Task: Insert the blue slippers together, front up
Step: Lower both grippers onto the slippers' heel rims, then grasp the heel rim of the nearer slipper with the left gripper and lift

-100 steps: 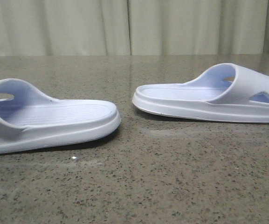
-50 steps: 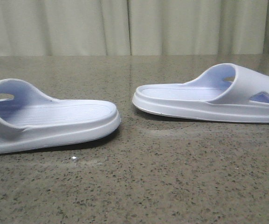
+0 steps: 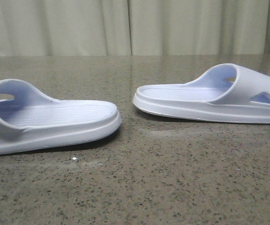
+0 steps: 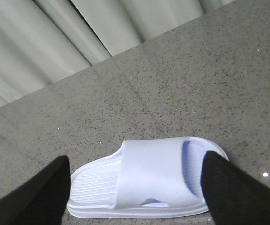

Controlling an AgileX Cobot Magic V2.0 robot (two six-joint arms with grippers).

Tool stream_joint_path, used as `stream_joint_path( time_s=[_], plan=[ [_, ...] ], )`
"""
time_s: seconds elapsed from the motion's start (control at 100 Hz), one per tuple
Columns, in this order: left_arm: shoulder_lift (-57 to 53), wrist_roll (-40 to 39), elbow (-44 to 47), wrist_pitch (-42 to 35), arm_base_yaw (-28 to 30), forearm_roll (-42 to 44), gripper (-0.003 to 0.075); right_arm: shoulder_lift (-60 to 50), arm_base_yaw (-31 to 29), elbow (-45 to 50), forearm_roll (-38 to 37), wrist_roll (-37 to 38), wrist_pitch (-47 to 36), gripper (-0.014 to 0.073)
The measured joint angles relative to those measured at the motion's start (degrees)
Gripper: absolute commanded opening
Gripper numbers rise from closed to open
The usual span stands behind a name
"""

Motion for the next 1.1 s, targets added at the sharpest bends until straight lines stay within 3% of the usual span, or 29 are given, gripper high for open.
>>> stream_joint_path(
  time_s=[0.28, 0.44, 0.6, 0.88, 1.1],
  plan=[
    [0.35, 1.39, -0.86, 2.8, 0.0, 0.0, 0.0379, 0.0, 0.0, 0.0, 0.0, 0.0, -0.03, 0.0503],
    [0.47, 1.39, -0.86, 3.2, 0.0, 0.0, 0.0235, 0.0, 0.0, 0.0, 0.0, 0.0, -0.03, 0.0503],
    [0.58, 1.39, -0.53, 2.93, 0.0, 0.34, 0.0014, 0.0, 0.0, 0.0, 0.0, 0.0, -0.03, 0.0503],
    [0.69, 1.39, -0.53, -2.32, 0.0, 0.57, 0.0016, 0.0, 0.0, 0.0, 0.0, 0.0, -0.03, 0.0503],
    [-0.63, 1.39, -0.4, -3.15, 0.0, -4.01, 0.0016, 0.0, 0.0, 0.0, 0.0, 0.0, -0.03, 0.0503]
  ],
)
